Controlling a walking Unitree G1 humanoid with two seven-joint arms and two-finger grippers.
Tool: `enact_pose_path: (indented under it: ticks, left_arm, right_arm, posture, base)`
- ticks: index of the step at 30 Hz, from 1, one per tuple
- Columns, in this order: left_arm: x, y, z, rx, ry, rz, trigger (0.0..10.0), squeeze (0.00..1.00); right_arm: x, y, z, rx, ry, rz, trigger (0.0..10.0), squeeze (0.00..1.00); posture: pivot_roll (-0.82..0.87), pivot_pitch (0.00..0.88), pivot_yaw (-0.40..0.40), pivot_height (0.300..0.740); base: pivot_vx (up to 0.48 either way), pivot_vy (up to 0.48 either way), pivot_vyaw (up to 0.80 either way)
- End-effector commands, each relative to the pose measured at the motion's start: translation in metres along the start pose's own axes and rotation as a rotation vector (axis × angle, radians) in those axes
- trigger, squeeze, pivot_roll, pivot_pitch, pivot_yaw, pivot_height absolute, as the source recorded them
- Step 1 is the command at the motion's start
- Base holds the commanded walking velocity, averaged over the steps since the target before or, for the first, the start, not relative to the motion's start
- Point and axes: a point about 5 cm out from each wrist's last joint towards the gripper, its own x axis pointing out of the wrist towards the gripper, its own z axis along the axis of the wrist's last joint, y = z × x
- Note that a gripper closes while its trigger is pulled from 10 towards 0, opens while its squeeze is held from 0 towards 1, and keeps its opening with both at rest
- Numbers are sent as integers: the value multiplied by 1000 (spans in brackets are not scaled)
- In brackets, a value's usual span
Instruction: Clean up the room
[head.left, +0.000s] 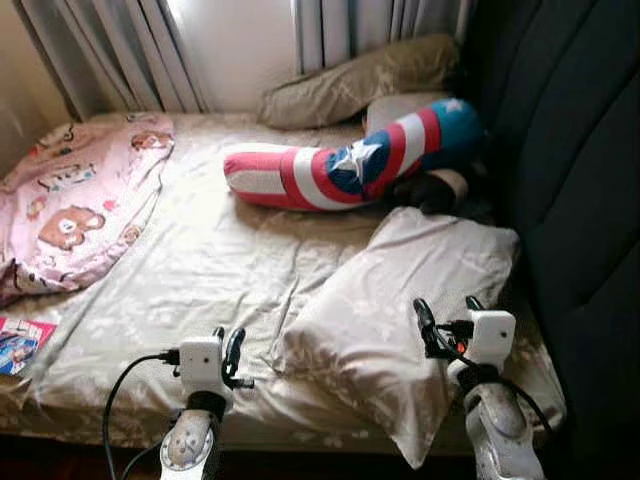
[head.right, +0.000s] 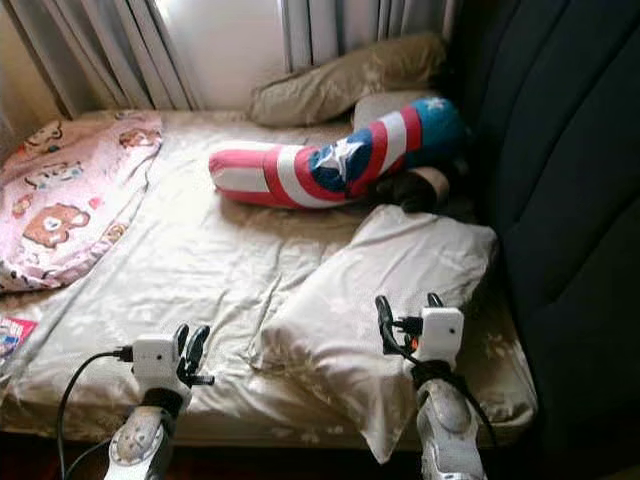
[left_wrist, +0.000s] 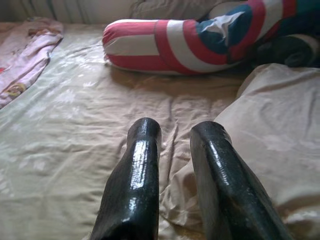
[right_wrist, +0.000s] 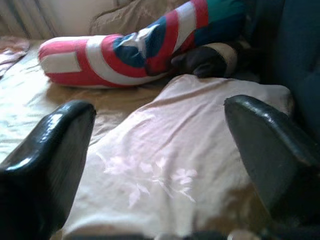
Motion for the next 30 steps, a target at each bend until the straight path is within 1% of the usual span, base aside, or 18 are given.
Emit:
enact_pose_path:
  ticks: [1, 20, 30]
  left_arm:
    - [1, 2, 0, -8, -1, 0, 10000, 0]
    - [2, 0, 1, -10, 0, -15, 10000, 0]
    - [5, -2, 5, -15, -13, -32, 10000, 0]
  right_arm:
    - [-2, -2, 1, 9, 2, -10, 10000, 0]
    - [-4, -1, -8, 6, 55, 1, 10000, 0]
    - [-6, 0, -12, 18, 65, -3, 10000, 0]
  posture:
    - [-112, 0, 27, 740]
    - [-109, 0, 27, 740]
    - [-108, 0, 29, 740]
  base:
    - [292, 0, 0]
    - [300, 0, 0]
    - [0, 0, 0]
